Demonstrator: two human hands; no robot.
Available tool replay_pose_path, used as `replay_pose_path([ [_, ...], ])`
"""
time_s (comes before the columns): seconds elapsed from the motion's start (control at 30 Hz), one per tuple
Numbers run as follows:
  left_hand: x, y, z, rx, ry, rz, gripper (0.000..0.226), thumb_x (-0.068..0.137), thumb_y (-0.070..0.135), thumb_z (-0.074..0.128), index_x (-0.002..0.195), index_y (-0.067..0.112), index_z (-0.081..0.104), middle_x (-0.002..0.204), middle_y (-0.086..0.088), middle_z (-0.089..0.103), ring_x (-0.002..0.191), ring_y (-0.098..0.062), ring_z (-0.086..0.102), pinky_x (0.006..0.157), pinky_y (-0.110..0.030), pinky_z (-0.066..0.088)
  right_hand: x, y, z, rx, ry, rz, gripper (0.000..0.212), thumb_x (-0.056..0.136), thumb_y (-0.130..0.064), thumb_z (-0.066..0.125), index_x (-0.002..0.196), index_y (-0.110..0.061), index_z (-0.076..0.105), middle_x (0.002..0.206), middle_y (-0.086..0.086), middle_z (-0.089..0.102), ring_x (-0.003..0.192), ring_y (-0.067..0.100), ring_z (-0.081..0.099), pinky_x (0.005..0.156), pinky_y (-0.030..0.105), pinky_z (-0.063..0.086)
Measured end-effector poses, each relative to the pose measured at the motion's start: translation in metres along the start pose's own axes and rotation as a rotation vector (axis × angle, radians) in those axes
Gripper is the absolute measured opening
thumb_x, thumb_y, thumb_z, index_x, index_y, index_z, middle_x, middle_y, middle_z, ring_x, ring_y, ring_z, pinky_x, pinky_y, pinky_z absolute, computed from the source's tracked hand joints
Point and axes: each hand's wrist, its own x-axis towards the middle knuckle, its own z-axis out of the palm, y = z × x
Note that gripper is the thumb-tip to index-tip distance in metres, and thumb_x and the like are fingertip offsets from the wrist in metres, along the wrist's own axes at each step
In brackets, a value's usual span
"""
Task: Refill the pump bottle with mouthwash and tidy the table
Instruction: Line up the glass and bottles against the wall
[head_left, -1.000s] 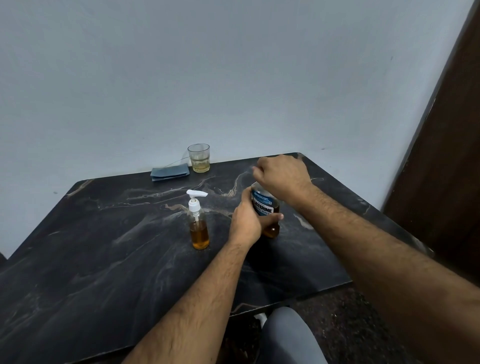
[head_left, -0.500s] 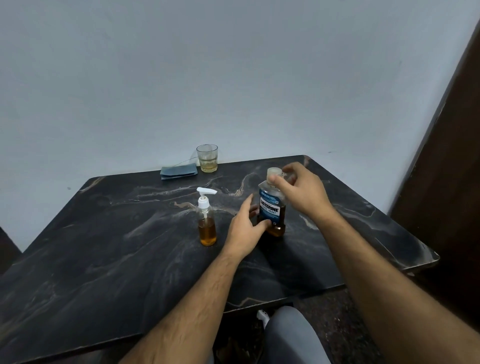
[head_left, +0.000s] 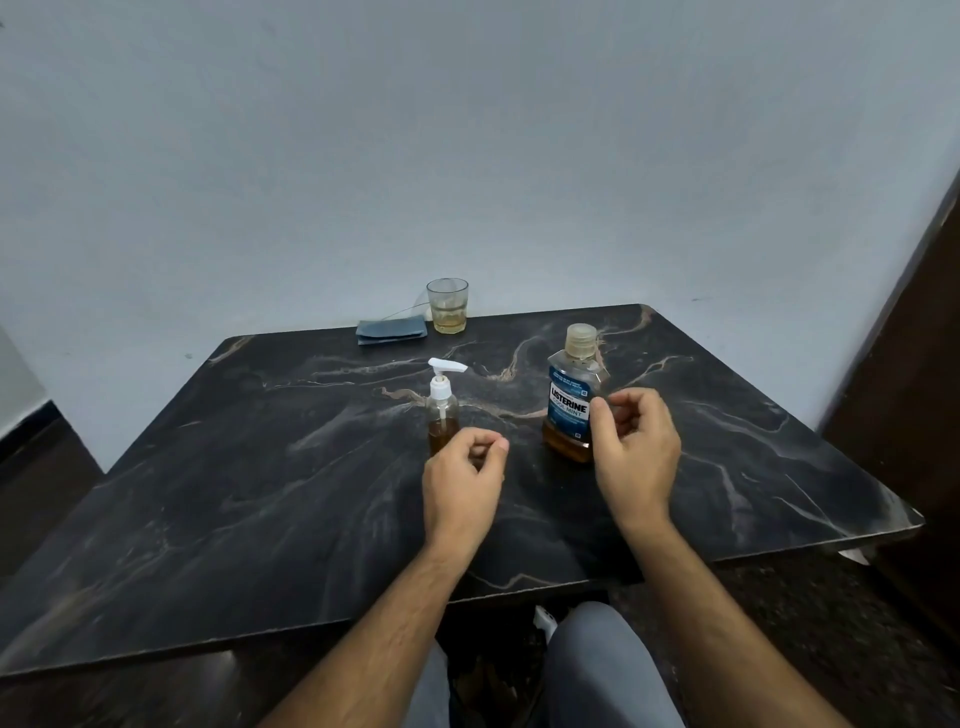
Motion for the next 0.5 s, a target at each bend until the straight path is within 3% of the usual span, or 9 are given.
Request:
replay_pose_path([
  [0.2,0.01,-0.01,-0.026,0.095,0.163,-0.035,0.013,0.083,0.032,0.075,0.084,0.029,0.062,0.072,0.009,0.067,0.071,-0.006,0.065,0.073,-0.034,0.054,-0.016,-0.006,0.014,0.016,-0.108,-0.061,0.012,0.084,-0.016,0.071,0.08,-0.018,0.06,0.076,-0.003,0.059,0.068,0.013,0.058,0.062,0.037,0.052],
  [0.4,0.024,-0.012,-0.034,0.117,0.177,-0.045,0.049,0.074,0.032,0.084,0.112,0.027,0.054,0.104,0.009,0.061,0.083,-0.003,0.059,0.078,-0.024,0.048,-0.016,-0.002,0.012,-0.056,-0.033,0.094,0.022,0.081,-0.018,0.074,0.088,-0.017,0.052,0.085,-0.004,0.053,0.073,0.014,0.052,0.071,0.041,0.051],
  [0.5,0.031,-0.014,-0.033,0.119,0.185,-0.062,0.059,0.071,0.033,0.086,0.119,0.024,0.053,0.114,0.007,0.06,0.089,-0.004,0.06,0.083,-0.028,0.05,-0.013,0.002,0.009,-0.11,-0.028,0.126,0.035,0.08,-0.026,0.077,0.1,-0.016,0.051,0.096,-0.003,0.051,0.081,0.016,0.052,0.075,0.039,0.05],
])
